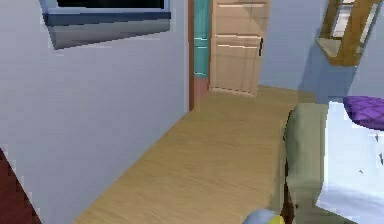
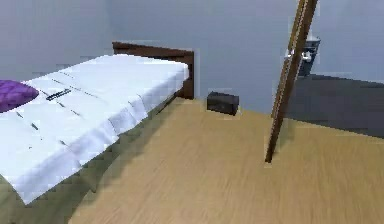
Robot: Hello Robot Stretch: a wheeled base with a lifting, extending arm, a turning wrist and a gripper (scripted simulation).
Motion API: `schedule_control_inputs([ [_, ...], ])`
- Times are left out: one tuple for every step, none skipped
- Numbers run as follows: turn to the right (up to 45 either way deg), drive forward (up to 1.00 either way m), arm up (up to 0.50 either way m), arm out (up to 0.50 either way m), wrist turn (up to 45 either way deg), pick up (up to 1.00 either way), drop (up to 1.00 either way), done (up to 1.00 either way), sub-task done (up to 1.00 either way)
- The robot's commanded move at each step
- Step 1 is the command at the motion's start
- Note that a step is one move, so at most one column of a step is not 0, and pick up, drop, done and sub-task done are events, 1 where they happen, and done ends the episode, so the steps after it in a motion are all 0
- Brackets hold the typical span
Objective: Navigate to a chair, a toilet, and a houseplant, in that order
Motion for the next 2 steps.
schedule_control_inputs([
  [0.0,0.8,0.0,0.0,0.0,0.0,0.0,0.0,0.0],
  [12.0,0.0,0.0,0.0,0.0,0.0,0.0,0.0,0.0],
])
